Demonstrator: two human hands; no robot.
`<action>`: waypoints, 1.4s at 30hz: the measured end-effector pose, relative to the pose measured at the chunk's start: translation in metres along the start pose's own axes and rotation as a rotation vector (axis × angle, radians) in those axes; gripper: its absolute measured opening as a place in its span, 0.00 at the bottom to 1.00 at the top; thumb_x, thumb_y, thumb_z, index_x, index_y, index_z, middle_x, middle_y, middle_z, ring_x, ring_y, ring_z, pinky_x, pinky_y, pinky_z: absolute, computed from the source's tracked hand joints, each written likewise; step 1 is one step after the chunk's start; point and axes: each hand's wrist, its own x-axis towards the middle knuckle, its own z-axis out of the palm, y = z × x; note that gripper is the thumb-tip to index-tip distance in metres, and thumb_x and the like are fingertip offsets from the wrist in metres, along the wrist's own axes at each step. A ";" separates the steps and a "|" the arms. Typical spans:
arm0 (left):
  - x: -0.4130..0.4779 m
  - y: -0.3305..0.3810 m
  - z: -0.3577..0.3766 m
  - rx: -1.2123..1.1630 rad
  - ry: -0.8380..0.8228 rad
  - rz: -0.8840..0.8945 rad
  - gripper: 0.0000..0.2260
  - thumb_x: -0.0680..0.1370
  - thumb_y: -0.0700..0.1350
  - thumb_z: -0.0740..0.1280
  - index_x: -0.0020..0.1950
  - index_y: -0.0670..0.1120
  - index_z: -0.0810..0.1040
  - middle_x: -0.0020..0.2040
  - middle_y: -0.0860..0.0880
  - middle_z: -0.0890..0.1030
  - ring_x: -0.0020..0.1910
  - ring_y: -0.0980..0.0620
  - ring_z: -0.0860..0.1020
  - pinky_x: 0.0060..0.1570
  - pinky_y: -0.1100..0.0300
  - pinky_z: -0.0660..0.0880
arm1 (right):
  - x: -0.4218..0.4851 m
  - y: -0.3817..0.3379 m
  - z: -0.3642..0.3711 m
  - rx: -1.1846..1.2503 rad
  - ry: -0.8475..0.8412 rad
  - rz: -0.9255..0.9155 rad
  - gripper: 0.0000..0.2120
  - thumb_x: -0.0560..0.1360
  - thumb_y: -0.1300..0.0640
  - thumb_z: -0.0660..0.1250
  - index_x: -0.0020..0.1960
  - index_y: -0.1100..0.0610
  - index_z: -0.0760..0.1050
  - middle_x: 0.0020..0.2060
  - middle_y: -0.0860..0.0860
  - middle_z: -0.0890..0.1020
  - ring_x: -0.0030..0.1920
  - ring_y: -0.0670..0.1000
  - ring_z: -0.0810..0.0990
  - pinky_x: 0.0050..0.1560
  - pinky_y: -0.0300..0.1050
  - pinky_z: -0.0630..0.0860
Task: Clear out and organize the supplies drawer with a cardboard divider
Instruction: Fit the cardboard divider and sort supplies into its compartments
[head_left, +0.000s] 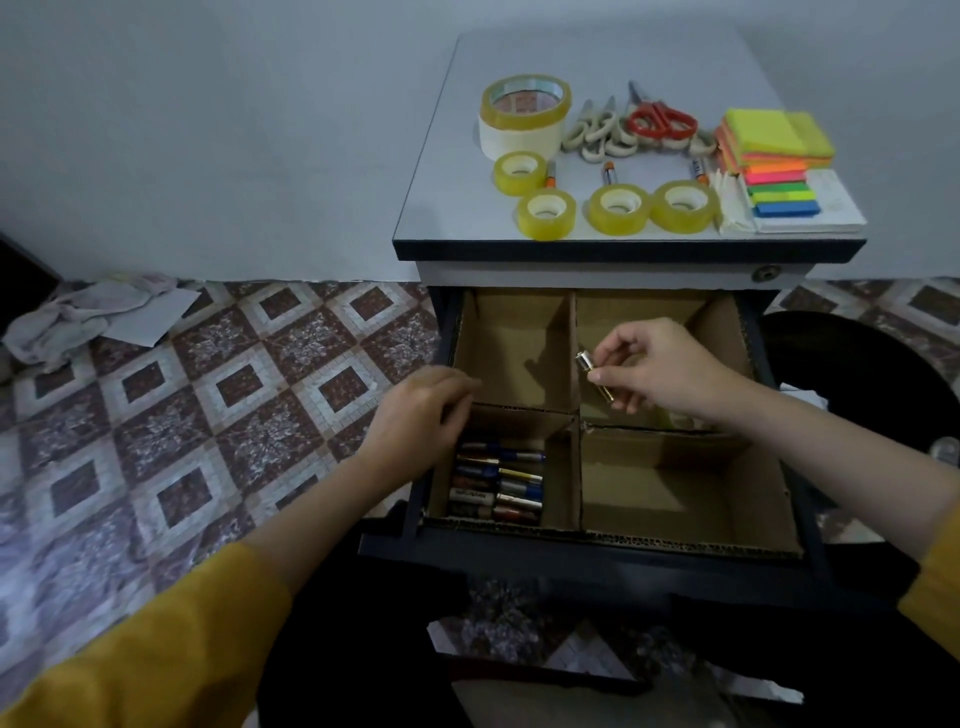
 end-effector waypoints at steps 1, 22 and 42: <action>0.001 -0.005 0.002 0.021 0.026 -0.068 0.11 0.75 0.38 0.66 0.57 0.39 0.80 0.54 0.43 0.81 0.52 0.47 0.80 0.52 0.54 0.78 | -0.001 -0.005 0.004 -0.093 -0.004 -0.036 0.06 0.73 0.61 0.70 0.43 0.51 0.75 0.40 0.50 0.80 0.32 0.45 0.79 0.32 0.37 0.77; 0.011 -0.014 0.033 0.038 0.015 -0.343 0.21 0.77 0.46 0.53 0.65 0.38 0.73 0.62 0.39 0.75 0.59 0.40 0.73 0.54 0.45 0.74 | 0.021 -0.006 0.118 -0.900 -0.418 -0.112 0.11 0.74 0.74 0.57 0.44 0.62 0.74 0.36 0.54 0.74 0.43 0.57 0.77 0.37 0.45 0.69; 0.012 -0.015 0.038 0.012 0.057 -0.327 0.19 0.77 0.43 0.57 0.65 0.37 0.73 0.62 0.40 0.75 0.61 0.41 0.73 0.53 0.46 0.76 | 0.025 0.000 0.116 -0.806 -0.378 -0.126 0.12 0.74 0.74 0.56 0.46 0.64 0.77 0.41 0.58 0.80 0.44 0.57 0.79 0.39 0.43 0.71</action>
